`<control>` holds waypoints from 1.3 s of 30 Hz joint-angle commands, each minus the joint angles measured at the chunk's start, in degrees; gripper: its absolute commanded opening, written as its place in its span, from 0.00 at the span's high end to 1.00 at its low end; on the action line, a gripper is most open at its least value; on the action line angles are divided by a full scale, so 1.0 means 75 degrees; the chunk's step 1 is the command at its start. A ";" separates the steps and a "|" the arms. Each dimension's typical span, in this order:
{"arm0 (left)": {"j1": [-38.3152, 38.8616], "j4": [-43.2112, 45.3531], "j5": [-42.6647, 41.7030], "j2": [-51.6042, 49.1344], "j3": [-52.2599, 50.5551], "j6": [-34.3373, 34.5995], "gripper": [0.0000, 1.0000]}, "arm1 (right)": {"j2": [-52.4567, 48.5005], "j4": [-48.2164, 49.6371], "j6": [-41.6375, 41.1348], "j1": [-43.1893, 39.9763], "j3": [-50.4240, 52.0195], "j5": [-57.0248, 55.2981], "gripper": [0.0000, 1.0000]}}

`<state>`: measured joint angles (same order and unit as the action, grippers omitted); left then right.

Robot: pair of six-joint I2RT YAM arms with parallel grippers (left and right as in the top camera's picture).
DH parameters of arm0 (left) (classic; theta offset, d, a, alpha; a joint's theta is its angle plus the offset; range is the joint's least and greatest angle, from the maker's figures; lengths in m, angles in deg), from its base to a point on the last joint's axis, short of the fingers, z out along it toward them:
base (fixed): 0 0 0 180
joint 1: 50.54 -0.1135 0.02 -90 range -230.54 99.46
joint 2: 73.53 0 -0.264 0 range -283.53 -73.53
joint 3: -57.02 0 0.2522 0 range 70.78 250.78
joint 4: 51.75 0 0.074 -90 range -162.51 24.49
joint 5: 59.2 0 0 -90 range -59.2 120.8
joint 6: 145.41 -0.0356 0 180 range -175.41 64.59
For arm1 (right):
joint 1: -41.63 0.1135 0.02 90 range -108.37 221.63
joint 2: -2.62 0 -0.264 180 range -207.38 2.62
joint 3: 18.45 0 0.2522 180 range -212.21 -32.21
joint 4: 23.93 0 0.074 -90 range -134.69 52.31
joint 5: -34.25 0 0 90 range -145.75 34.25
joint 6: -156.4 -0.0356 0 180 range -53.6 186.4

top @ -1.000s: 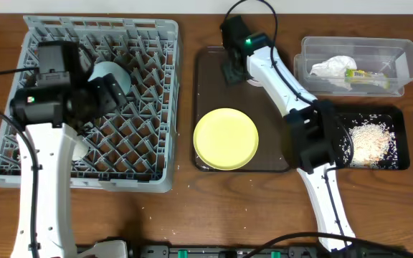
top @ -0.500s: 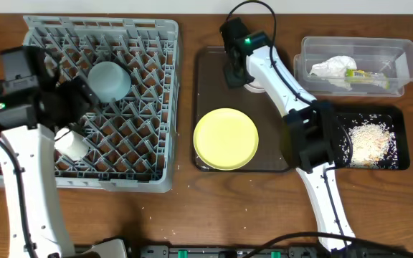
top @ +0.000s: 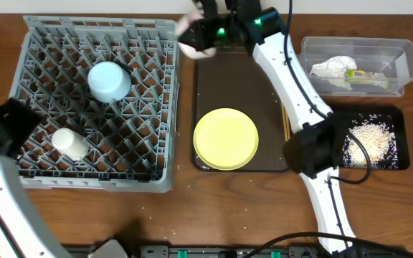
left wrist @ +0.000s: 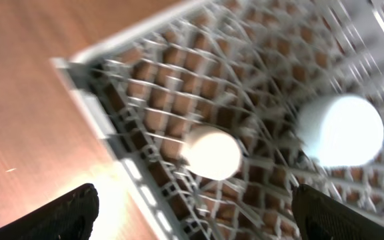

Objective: Sort waste into correct bins and load items into the dishwasher
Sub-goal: 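Lift the pink cup with the right gripper and carry it over the rack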

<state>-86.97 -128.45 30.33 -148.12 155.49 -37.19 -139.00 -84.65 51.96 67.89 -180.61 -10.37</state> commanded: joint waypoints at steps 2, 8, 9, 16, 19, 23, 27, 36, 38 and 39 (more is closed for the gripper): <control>-0.0621 -0.0175 0.0242 0.0114 0.0102 0.0015 0.07 | 0.0181 0.0886 -0.1390 0.0624 -0.0099 0.1786 0.99; -0.0729 -0.0198 0.0242 0.0108 0.0102 0.0015 0.07 | 0.0143 0.2503 -0.2162 0.1635 -0.0099 0.1731 0.99; -0.0729 -0.0198 0.0242 0.0108 0.0102 0.0015 0.07 | 0.0140 0.2693 -0.2197 0.1798 -0.0099 0.1696 0.99; -0.0726 -0.0198 0.0242 0.0108 0.0102 0.0015 0.07 | -0.0067 0.3474 -0.2573 0.2739 -0.0096 0.1518 0.99; -0.0729 -0.0198 0.0242 0.0108 0.0102 0.0015 0.06 | -0.0353 0.4395 -0.3107 0.3022 -0.0099 0.1521 0.99; -0.0729 -0.0198 0.0242 0.0108 0.0102 0.0015 0.06 | -0.0787 0.5805 -0.4208 0.3249 -0.0099 0.1492 0.99; -0.0729 -0.0198 0.0242 0.0108 0.0102 0.0015 0.07 | -0.1338 0.6534 -0.5552 0.3316 -0.0099 0.0764 0.99; -0.0729 -0.0198 0.0242 0.0108 0.0102 0.0015 0.07 | -0.2736 0.9620 -0.8378 0.3238 -0.0099 0.0280 0.99; -0.0729 -0.0198 0.0242 0.0108 0.0102 0.0015 0.06 | -0.2964 0.9670 -0.8711 0.3238 -0.0096 0.0201 0.99; -0.0729 -0.0198 0.0242 0.0108 0.0102 0.0015 0.06 | -0.3051 0.9670 -0.8775 0.3238 -0.0099 0.0207 0.99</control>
<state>-92.12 -129.76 31.23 -147.35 155.49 -37.22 -160.33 -12.94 -6.46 92.26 -180.65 -6.91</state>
